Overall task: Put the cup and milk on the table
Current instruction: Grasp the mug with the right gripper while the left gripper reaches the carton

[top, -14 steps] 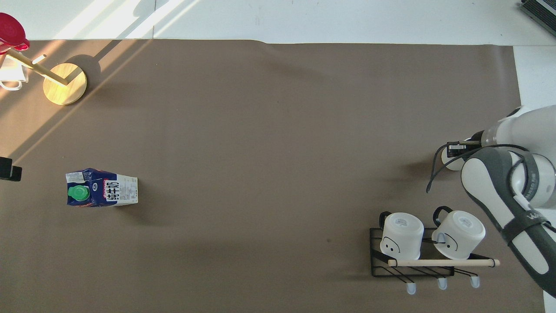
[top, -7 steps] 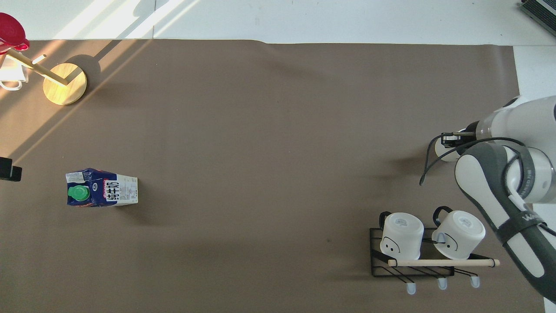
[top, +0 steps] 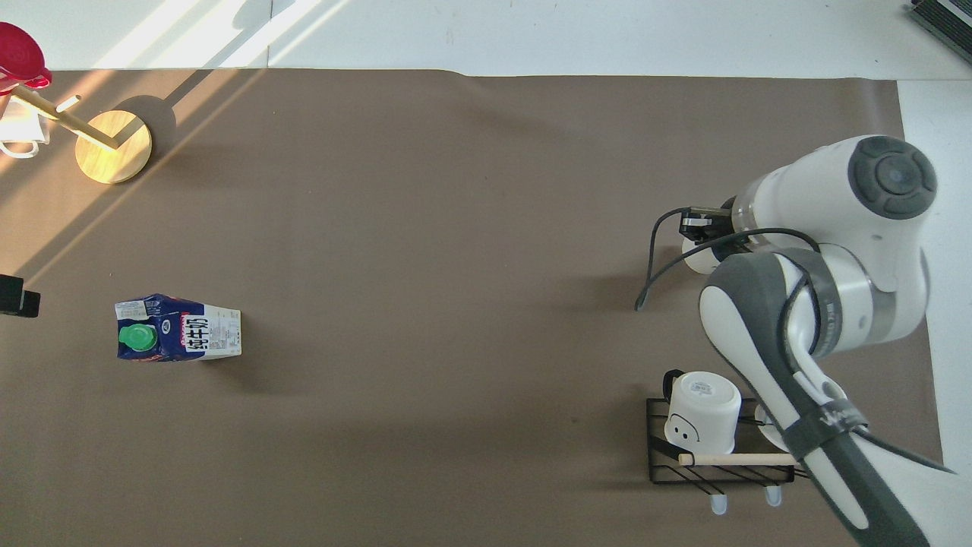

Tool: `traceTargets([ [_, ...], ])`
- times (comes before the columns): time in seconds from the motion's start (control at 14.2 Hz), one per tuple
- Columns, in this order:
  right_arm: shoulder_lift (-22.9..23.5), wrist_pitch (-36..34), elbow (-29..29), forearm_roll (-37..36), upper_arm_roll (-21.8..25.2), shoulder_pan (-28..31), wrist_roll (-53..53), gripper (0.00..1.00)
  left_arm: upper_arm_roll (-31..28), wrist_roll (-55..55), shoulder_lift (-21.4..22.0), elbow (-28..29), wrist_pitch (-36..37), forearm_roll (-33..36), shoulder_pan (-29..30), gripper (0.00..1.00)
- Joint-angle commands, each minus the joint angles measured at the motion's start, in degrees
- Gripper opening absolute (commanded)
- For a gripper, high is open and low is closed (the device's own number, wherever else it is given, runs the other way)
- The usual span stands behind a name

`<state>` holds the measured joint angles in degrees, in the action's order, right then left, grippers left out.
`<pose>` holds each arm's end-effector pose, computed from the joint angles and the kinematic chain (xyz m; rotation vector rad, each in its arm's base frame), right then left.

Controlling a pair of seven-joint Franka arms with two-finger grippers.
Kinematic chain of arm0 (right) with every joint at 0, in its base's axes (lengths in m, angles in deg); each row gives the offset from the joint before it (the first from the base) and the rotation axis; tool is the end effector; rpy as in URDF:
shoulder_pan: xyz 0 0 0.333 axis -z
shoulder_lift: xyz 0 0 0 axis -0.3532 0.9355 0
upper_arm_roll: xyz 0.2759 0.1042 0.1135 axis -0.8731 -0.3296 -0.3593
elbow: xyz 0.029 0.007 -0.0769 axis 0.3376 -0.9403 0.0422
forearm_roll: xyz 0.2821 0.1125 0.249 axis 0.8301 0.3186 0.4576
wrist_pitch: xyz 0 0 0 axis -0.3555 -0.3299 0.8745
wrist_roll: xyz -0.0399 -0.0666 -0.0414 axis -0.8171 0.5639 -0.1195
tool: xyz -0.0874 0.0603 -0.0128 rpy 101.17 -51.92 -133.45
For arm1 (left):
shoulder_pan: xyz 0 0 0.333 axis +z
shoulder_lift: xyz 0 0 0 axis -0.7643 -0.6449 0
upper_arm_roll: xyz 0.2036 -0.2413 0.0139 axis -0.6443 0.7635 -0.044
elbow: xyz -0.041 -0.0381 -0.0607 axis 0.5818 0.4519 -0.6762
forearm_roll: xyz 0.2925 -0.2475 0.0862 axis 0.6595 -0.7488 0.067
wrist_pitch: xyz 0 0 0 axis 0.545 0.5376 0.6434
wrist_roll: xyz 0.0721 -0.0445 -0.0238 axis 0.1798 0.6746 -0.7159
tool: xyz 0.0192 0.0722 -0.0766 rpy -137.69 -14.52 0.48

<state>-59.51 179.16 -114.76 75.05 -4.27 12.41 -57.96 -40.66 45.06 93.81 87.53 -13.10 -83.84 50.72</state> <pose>0.5987 0.1032 0.4245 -3.1202 0.3255 -0.1348 0.4934 -0.0125 0.6977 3.1268 -0.0661 -0.0564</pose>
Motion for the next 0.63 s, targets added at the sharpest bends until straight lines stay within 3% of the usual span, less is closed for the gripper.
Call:
traceTargets([
  [0.0,0.23,-1.02,1.08,0.51,0.10,-4.19,7.11,0.00,-0.35,-0.29,0.78,0.57,0.62,0.93,-1.23,1.00],
  [0.21,0.23,-1.63,3.36,0.68,0.01,-10.86,15.01,0.00,-0.35,-0.64,3.58,6.42,-2.35,0.93,-1.40,1.00],
  [0.56,1.19,-3.49,5.30,0.33,0.01,-18.51,23.19,0.00,-0.35,0.24,7.64,25.41,-19.38,0.93,-0.88,1.00],
])
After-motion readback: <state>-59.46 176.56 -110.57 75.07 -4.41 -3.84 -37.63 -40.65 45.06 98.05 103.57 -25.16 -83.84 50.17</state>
